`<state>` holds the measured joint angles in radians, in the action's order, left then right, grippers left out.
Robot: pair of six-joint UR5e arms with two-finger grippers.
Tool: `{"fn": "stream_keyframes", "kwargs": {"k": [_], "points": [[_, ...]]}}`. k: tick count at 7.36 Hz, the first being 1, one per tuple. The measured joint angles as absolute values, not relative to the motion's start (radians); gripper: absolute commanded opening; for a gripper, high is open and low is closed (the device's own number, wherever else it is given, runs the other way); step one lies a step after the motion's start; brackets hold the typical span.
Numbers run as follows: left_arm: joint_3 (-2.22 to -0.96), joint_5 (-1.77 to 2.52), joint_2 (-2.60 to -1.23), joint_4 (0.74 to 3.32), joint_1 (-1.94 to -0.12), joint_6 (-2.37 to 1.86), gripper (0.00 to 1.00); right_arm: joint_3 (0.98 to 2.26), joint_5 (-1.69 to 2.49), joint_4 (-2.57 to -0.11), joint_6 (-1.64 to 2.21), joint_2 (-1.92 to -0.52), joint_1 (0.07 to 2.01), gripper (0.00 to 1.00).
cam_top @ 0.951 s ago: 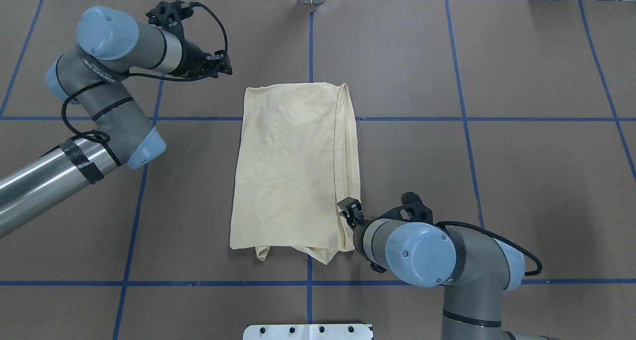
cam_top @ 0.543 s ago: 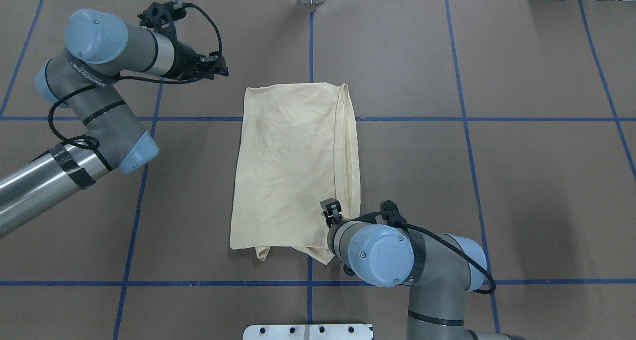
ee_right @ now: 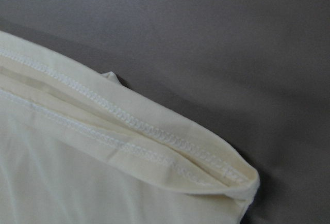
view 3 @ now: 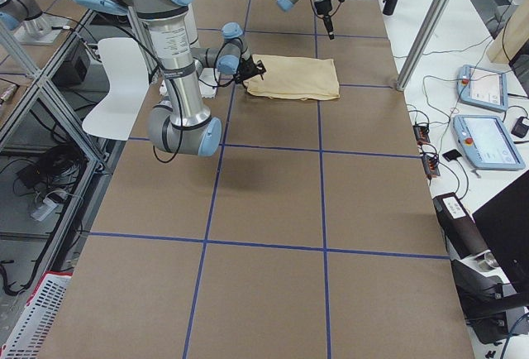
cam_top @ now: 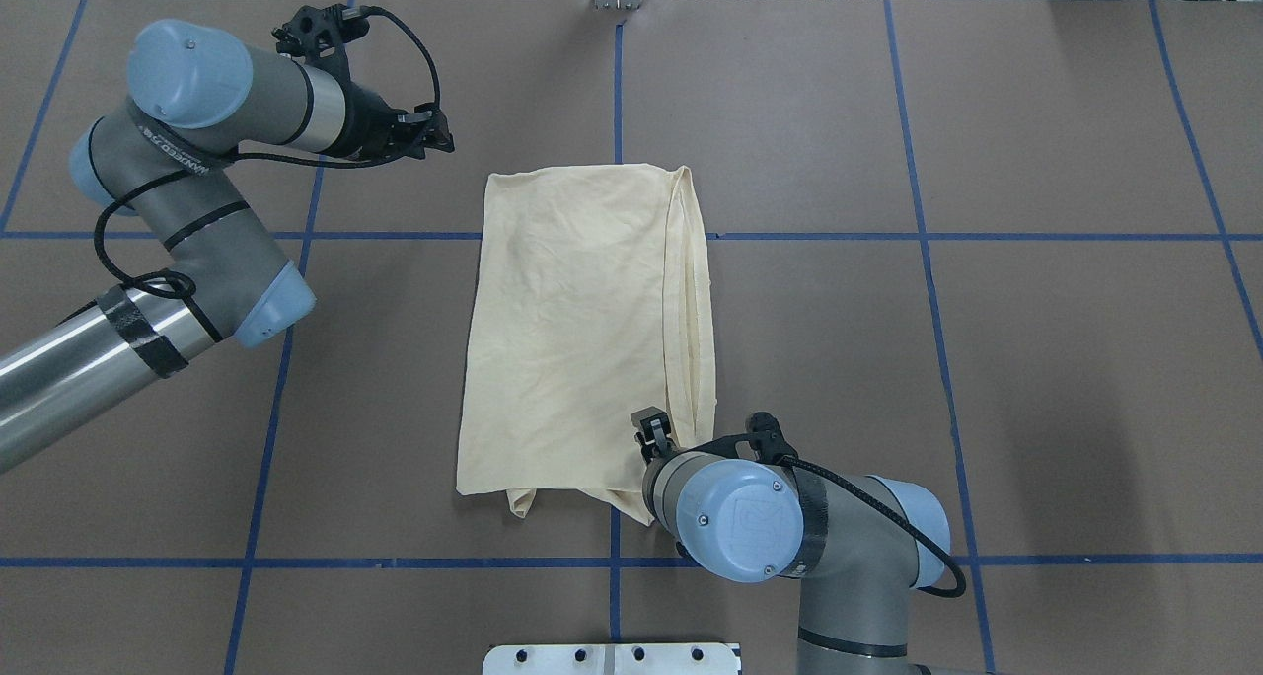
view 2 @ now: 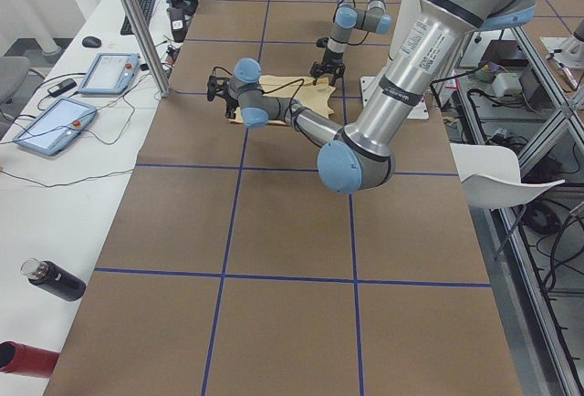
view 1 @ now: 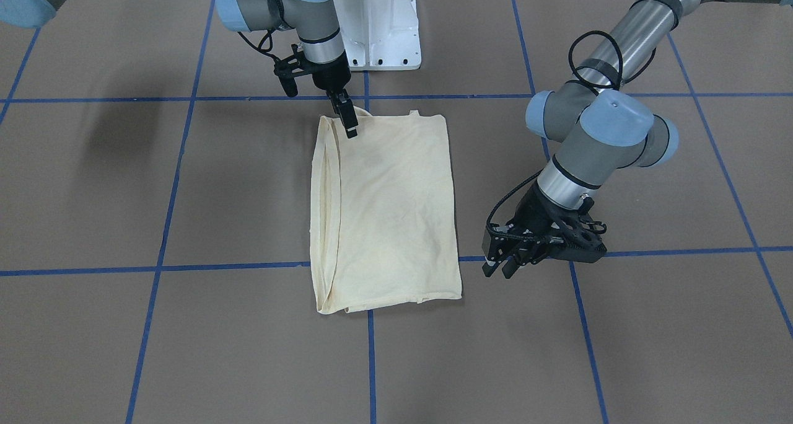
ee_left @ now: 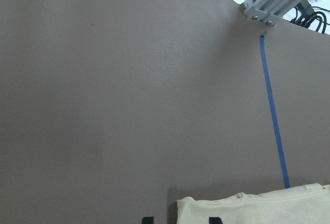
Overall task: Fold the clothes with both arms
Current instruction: 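Grasp the near corner of the shirt with the right gripper while the left waits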
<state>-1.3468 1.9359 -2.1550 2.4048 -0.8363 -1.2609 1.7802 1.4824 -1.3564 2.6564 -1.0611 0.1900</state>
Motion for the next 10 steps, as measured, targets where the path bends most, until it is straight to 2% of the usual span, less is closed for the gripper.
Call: {"fn": "stream_keyframes", "kwargs": {"k": [1,2,3,8,10], "points": [[-1.347,1.936,-2.155,2.405,-0.836,-1.262,0.47,1.777,1.485,-1.357,2.656,-1.061,0.185,0.90],[-1.347,1.936,-2.155,2.405,-0.836,-1.262,0.47,1.776,1.487,-1.357,2.656,-1.062,0.181,0.42],[-1.347,1.936,-2.155,2.405,-0.836,-1.262,0.47,1.775,1.487,-1.358,2.656,-1.063,0.179,0.00],[-1.347,1.937,-2.159,2.405,-0.835,-1.263,0.47,1.799,1.486,-1.358,2.678,-1.078,0.183,0.00],[-1.357,1.939,-2.159,2.405,-0.832,-1.269,0.47,1.849,1.493,-1.359,2.677,-1.107,0.187,0.00]]}}
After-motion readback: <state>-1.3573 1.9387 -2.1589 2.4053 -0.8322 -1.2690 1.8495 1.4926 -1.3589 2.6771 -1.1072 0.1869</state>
